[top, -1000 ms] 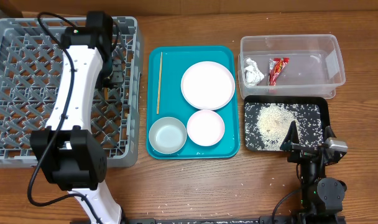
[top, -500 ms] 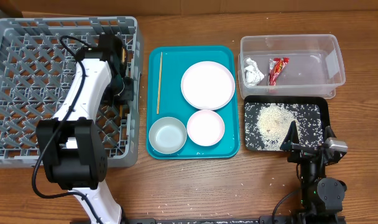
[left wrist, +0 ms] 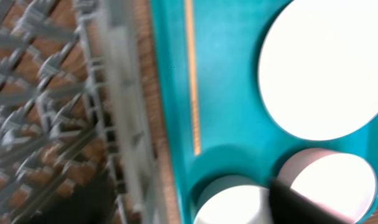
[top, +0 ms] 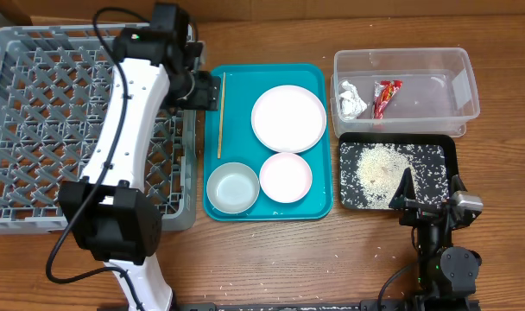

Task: Sort waste into correct bins and load items into the dishwasher
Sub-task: 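Carry the chopsticks into the dish rack with the left gripper and release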

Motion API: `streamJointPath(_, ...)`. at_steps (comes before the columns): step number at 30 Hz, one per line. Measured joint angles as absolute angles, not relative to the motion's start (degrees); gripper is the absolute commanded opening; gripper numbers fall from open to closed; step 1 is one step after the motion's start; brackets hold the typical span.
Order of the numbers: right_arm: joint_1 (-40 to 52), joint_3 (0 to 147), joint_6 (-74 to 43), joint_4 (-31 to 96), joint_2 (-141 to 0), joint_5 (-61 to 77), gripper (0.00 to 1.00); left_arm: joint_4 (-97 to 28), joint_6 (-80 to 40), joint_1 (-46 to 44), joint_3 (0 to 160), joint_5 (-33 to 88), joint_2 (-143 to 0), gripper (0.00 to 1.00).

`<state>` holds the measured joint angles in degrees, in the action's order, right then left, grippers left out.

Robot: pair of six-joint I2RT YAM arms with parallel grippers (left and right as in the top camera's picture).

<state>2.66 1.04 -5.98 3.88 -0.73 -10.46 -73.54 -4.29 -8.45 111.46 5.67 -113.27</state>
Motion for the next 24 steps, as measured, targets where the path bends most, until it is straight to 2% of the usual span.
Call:
streamJointPath(1,2.66,1.04,-6.00,3.88,-0.73,-10.48,1.00,-72.05,-4.29,-9.21,110.89,5.82,-113.27,0.18)
streamJointPath(3,2.66,1.04,-5.96,3.88,-0.73,-10.50,1.00,-68.69,-4.75,-10.63,108.55,5.17,-113.27,0.04)
streamJointPath(6,2.66,1.04,-5.98,3.86,-0.73,-10.48,1.00,-60.69,-8.21,-12.73,101.86,1.61,-113.25,0.04)
streamJointPath(7,2.66,1.04,-5.96,3.92,-0.73,-10.46,1.00,-57.23,-9.45,-13.21,98.83,0.62,-113.27,0.14)
streamJointPath(11,2.66,1.04,-5.98,3.90,-0.73,-10.50,1.00,-44.60,-12.01,-13.87,87.90,0.21,-113.43,0.31)
streamJointPath(22,2.66,1.04,-5.98,3.90,-0.73,-10.48,1.00,-29.47,-13.41,-13.91,72.12,-0.80,-113.43,0.38)
streamJointPath(23,2.66,1.04,-5.98,3.90,-0.73,-10.48,1.00,-28.40,-13.39,-13.91,71.13,-1.06,-113.01,0.28)
streamJointPath(24,2.66,1.04,-5.98,3.92,-0.73,-10.48,1.00,-27.59,-13.41,-13.91,70.57,-1.34,-112.88,0.14)
